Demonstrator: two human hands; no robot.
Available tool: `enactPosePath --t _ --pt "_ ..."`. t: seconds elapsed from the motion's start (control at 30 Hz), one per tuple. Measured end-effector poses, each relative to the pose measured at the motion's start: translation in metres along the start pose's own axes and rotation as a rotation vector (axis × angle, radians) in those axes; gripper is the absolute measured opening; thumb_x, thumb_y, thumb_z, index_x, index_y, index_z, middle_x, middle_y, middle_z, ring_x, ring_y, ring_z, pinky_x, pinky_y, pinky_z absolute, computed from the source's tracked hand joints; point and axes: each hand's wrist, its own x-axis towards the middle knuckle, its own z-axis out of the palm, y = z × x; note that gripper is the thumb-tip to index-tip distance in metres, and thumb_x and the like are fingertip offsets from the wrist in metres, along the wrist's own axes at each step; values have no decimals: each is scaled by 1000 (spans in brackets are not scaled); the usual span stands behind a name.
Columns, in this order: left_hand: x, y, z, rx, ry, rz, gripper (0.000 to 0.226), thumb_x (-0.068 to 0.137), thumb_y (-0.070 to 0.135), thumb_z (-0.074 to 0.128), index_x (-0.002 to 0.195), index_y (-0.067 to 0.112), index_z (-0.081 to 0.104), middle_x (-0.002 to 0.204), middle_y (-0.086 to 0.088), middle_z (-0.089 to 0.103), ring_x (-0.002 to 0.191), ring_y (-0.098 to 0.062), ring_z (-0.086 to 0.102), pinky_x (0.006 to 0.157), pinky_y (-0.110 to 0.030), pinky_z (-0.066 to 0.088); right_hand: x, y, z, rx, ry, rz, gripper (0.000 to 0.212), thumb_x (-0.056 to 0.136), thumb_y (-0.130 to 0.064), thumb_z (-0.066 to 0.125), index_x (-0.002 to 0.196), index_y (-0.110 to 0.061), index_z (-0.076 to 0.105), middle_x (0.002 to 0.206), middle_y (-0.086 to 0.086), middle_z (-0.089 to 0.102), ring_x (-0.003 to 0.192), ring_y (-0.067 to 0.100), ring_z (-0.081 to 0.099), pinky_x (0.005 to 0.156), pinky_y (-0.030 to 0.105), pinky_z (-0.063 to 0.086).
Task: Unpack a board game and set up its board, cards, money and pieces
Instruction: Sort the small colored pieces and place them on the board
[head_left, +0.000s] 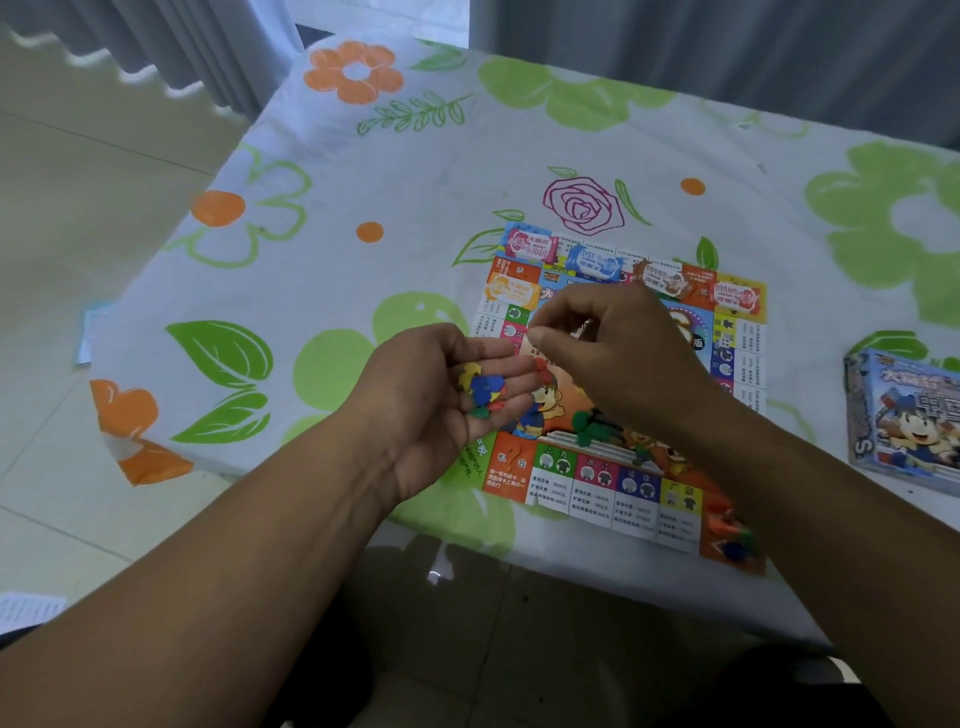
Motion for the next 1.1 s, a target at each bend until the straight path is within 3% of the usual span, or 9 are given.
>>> enactPosePath --t 0.1,0.27,0.37,0.47,0.57,0.8,0.97,1.1 --pt "1 -2 5 -22 -31 5 35 89 6 34 101 -4 65 99 -20 72 80 -26 71 80 -39 60 -12 -15 -4 74 -122 -45 4 87 -23 75 88 -19 75 69 -9 66 56 0 57 56 13 39" --pt "2 -6 18 -13 -72 -3 33 87 4 33 84 -3 65 78 -18 68 53 -21 64 64 -29 52 -24 -9 -4 -47 -185 -104 20 79 -29 82 95 -23 73 83 -11 59 72 -1 58 63 13 41" --pt "4 -7 20 -27 -117 -25 31 88 3 34 86 -4 64 81 -20 67 64 -25 64 68 -30 48 -27 -7 -8 -39 -191 -96 22 79 -28 82 98 -23 72 87 -8 60 77 4 61 68 21 48" --pt "6 -10 22 -59 -138 -47 29 90 2 35 86 -5 62 81 -20 68 63 -24 69 61 -30 59 -28 -5 -9 -65 -166 -97 15 82 -26 80 94 -24 72 84 -9 61 74 4 60 68 27 51" --pt "7 -12 24 -57 -135 -51 28 89 2 36 84 -5 62 87 -22 67 63 -24 70 66 -34 62 -29 -3 -10 -93 -151 -103 9 85 -25 76 92 -26 71 83 -10 62 73 4 60 68 31 53" --pt "10 -13 26 -60 -130 -62 31 89 2 35 87 -6 65 97 -26 69 72 -26 72 78 -39 62 -29 -3 -12 -82 -118 -75 3 87 -19 73 85 -21 71 71 -14 62 66 -2 58 58 11 42" --pt "9 -12 26 -63 -125 -61 32 91 2 34 88 -5 65 101 -26 70 82 -29 72 76 -39 62 -28 -2 -14 5 -132 -39 3 90 -16 71 88 -16 73 73 -9 65 61 -2 58 56 13 42" --pt "9 -11 25 -82 -105 -58 31 92 2 35 84 -3 65 88 -21 69 77 -26 70 78 -41 62 -26 -3 -16 105 -115 24 5 93 -15 68 90 -14 72 79 -4 69 62 1 61 57 14 45"
